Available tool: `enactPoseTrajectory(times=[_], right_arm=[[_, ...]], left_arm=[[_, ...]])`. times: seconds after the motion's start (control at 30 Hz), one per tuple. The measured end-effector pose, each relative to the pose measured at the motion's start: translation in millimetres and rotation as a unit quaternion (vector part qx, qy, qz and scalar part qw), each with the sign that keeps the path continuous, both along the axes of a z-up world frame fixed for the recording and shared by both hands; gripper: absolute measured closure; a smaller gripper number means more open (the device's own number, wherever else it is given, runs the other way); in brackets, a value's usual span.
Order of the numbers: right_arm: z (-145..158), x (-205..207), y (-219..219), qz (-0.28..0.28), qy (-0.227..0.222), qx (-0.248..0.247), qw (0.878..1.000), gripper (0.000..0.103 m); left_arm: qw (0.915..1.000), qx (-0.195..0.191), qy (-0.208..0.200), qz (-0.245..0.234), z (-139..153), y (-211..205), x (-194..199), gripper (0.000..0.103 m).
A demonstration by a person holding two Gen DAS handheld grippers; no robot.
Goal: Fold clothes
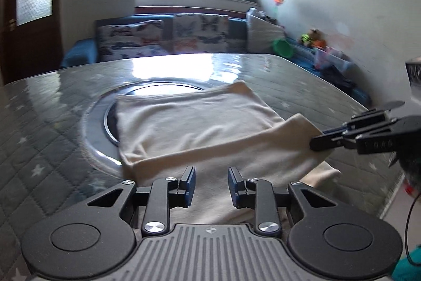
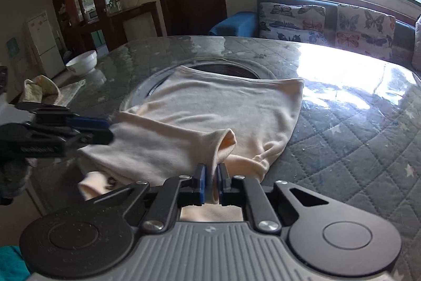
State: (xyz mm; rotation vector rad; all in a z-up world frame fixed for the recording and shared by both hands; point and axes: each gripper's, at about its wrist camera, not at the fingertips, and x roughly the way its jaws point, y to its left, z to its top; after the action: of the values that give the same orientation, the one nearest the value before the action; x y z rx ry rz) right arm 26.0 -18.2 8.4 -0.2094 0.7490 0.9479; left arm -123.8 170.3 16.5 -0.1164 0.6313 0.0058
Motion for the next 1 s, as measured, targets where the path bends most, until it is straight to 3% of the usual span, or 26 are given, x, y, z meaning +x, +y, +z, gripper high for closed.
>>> enactPoseTrajectory(times=[0.07,0.23,0.47,0.67,1.0], right_arm=[[-3,-1,0,-0.001,0.006,-0.007,1.0,0.095],[-15,5,2,-0.016,0.001,-0.029,0.999,0.08],[-5,16,12,-0.006,-0.03,0.0,1.0,0.08],[-30,25,28,0.012,-0.033,-0.021,0.999,0.08],[-28,20,27,0.027,-0.043,-0.019,0.999,0.08]], left_arm=[[1.0,-0.001,0.005,-0.007,-3,1,3,0.073],[0.9999,0.007,0.013,-0.002,-5,8,12,0.073],[0.9996,-0.003,0.012,0.025,-9,27,29,0.074],[0.9978,-0.008,0.038,0.054,-29,45,36,0.073],[0.9967,-0.005,0.036,0.073,-28,50,31,0.072]])
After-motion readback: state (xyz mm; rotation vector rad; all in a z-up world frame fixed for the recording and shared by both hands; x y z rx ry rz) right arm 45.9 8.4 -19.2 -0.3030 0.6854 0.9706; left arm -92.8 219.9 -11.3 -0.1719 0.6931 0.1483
